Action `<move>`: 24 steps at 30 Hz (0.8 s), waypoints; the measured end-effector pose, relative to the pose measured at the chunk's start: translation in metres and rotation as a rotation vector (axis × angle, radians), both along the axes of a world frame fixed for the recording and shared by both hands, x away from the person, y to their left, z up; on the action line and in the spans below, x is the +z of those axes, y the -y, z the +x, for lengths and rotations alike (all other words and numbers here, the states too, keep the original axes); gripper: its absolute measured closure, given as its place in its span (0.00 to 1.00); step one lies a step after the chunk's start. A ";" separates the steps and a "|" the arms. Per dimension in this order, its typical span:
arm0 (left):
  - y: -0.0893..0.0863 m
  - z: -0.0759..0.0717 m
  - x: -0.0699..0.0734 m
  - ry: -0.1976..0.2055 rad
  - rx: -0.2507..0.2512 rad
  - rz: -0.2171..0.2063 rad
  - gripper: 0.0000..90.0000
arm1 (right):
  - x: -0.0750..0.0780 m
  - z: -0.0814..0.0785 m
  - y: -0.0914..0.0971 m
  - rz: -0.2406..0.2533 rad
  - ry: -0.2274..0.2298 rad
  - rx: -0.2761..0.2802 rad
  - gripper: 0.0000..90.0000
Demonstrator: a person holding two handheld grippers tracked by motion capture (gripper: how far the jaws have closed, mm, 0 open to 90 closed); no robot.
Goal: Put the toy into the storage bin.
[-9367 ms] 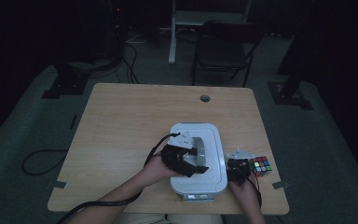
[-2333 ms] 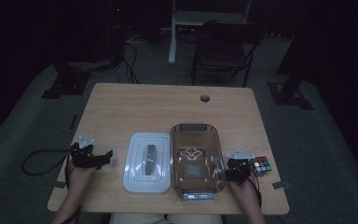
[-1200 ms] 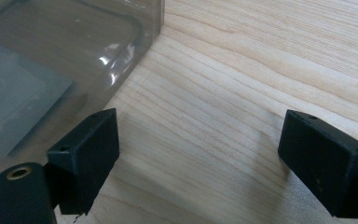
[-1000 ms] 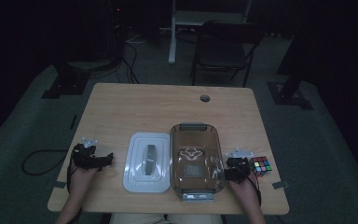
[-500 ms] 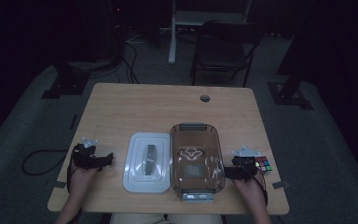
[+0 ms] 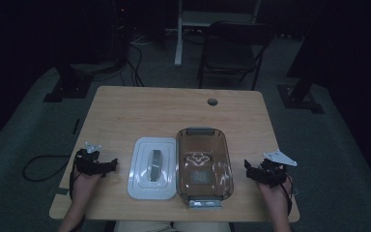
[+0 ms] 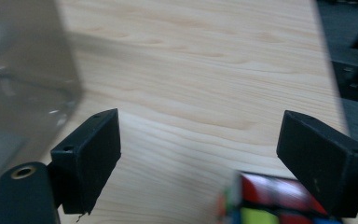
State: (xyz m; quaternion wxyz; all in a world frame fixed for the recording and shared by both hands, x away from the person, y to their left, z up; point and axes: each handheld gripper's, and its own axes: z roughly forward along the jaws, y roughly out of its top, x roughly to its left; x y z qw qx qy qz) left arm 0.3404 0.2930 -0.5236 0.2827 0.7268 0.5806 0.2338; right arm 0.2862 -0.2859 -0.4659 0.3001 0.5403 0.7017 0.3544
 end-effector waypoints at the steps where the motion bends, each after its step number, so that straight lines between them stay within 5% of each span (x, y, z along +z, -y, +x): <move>1: 0.000 0.000 0.000 0.000 0.001 0.000 0.01 | 0.000 -0.001 0.004 0.009 -0.005 -0.010 0.15; 11: 0.000 0.000 0.000 0.001 -0.002 -0.002 0.01 | -0.013 -0.017 0.035 0.030 -0.026 -0.104 0.15; 24: 0.000 0.000 0.000 0.001 -0.005 -0.002 0.01 | -0.042 -0.021 0.046 0.073 -0.107 -0.111 0.17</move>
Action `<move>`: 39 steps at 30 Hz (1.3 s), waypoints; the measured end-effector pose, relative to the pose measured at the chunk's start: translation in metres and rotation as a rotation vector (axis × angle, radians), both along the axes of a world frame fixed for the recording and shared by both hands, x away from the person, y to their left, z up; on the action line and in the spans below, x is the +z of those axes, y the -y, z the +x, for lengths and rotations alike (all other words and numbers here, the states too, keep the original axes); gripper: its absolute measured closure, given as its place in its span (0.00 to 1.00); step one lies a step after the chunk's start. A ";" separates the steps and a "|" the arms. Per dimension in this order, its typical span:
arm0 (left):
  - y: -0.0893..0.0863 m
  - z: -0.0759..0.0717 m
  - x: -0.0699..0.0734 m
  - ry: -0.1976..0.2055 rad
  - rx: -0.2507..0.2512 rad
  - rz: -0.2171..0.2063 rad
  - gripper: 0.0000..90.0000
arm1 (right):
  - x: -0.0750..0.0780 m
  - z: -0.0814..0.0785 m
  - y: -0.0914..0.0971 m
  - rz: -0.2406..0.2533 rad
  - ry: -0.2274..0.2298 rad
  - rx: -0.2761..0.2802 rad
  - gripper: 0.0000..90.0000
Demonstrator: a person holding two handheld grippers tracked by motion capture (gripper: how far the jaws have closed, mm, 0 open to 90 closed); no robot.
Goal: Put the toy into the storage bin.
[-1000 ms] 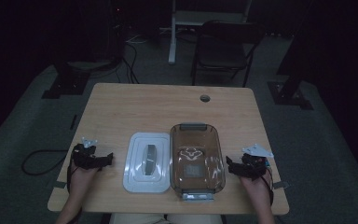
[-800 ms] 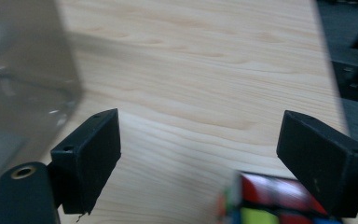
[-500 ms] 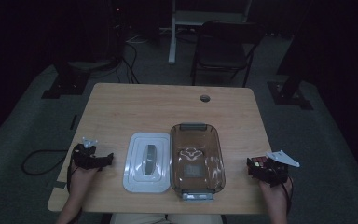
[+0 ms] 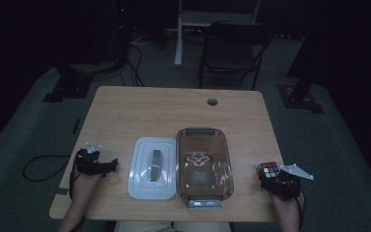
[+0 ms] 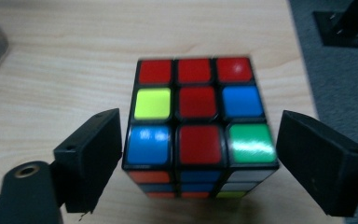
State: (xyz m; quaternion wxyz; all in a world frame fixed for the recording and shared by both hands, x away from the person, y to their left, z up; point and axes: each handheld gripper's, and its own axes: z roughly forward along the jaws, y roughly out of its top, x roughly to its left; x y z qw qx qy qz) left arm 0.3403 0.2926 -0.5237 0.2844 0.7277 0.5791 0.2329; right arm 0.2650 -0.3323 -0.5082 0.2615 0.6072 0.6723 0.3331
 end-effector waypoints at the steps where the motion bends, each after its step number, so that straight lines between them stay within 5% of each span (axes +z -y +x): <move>1: 0.000 0.000 0.000 0.000 0.000 0.000 0.01 | -0.002 0.000 0.000 -0.002 -0.005 0.001 0.17; 13: 0.000 0.000 0.000 0.000 0.000 0.000 0.01 | -0.012 0.002 0.000 0.036 -0.044 -0.001 0.27; 26: 0.000 0.000 0.000 0.000 0.000 0.000 0.01 | -0.010 0.003 -0.001 -0.006 -0.068 0.023 0.37; 39: 0.000 0.000 0.000 0.000 -0.006 0.001 0.01 | 0.029 0.003 -0.006 0.001 0.004 0.148 0.38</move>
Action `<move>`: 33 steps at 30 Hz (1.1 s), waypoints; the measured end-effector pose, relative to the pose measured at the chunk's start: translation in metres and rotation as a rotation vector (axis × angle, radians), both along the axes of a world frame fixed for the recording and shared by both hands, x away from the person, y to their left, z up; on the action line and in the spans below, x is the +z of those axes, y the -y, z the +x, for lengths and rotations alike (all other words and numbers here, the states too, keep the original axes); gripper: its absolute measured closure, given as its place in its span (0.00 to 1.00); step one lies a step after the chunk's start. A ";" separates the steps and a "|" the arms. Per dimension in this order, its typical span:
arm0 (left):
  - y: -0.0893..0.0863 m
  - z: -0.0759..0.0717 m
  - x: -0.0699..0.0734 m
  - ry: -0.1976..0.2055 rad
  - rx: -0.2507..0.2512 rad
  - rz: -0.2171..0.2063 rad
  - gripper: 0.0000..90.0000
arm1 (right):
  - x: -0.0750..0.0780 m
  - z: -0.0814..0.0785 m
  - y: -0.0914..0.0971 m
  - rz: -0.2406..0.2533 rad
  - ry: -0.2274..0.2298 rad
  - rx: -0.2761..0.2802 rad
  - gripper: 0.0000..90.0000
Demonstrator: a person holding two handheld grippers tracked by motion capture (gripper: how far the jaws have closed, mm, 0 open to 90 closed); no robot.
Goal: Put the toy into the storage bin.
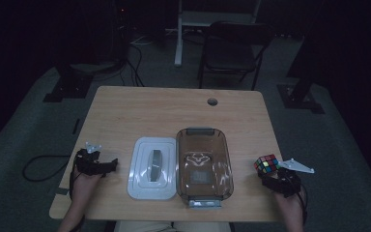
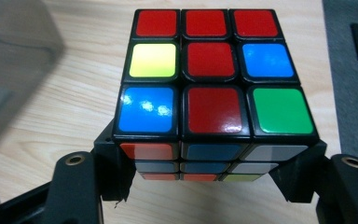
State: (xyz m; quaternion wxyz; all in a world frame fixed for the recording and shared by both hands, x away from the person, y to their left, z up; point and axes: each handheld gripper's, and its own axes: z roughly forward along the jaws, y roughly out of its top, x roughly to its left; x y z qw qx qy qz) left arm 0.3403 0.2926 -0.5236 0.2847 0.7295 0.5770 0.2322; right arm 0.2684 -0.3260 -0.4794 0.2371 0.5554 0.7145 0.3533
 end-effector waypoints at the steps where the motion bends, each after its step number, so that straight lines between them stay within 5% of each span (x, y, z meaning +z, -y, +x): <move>1: 0.000 0.000 0.000 0.000 0.000 0.000 0.01 | 0.003 0.000 -0.001 0.001 0.003 0.015 0.38; 18: 0.000 0.000 0.000 0.000 -0.006 0.001 0.01 | 0.075 -0.006 -0.048 0.063 0.192 0.398 0.37; 25: 0.000 0.000 0.000 -0.001 -0.007 0.001 0.01 | 0.093 -0.008 -0.075 0.055 0.195 0.550 0.38; 33: 0.000 0.000 0.000 -0.001 -0.007 0.001 0.01 | 0.094 -0.006 -0.100 0.034 0.156 0.700 0.38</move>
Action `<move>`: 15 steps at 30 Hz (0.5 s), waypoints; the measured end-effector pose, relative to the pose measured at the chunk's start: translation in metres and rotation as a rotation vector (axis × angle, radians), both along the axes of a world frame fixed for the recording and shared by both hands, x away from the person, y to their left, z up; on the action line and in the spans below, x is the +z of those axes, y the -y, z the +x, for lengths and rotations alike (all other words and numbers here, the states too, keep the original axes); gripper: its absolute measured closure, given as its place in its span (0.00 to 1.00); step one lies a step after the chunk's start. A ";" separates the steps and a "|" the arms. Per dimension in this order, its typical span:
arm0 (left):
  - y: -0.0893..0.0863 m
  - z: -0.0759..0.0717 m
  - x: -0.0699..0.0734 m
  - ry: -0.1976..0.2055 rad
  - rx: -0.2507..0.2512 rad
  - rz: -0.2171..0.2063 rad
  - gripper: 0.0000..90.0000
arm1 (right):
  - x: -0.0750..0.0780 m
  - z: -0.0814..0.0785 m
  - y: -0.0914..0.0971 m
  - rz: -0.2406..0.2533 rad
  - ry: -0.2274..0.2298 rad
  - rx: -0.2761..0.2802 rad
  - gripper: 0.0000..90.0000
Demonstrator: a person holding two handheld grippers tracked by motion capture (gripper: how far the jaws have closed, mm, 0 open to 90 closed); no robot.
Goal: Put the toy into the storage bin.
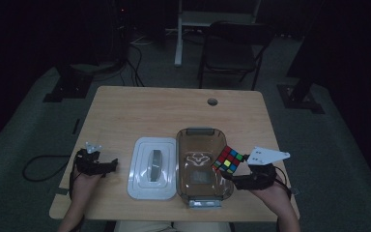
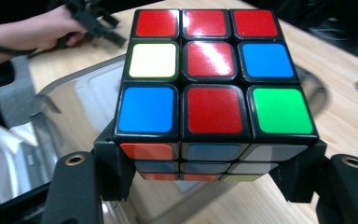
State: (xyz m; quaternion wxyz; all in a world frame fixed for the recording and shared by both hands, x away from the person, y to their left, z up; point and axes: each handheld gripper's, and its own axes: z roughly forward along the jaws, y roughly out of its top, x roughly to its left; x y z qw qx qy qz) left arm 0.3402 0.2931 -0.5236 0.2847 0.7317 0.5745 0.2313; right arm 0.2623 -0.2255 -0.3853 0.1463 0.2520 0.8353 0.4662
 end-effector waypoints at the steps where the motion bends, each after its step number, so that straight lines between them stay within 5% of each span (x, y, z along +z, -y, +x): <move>1: 0.000 0.000 0.000 0.000 0.000 0.000 0.01 | 0.000 0.001 -0.003 -0.009 -0.002 0.017 0.37; 11: 0.000 0.000 0.000 0.001 0.000 0.000 0.01 | 0.005 0.016 -0.039 -0.140 -0.037 0.185 0.37; 15: 0.000 0.000 0.000 0.001 0.000 0.000 0.01 | 0.006 0.024 -0.052 -0.232 -0.047 0.237 0.37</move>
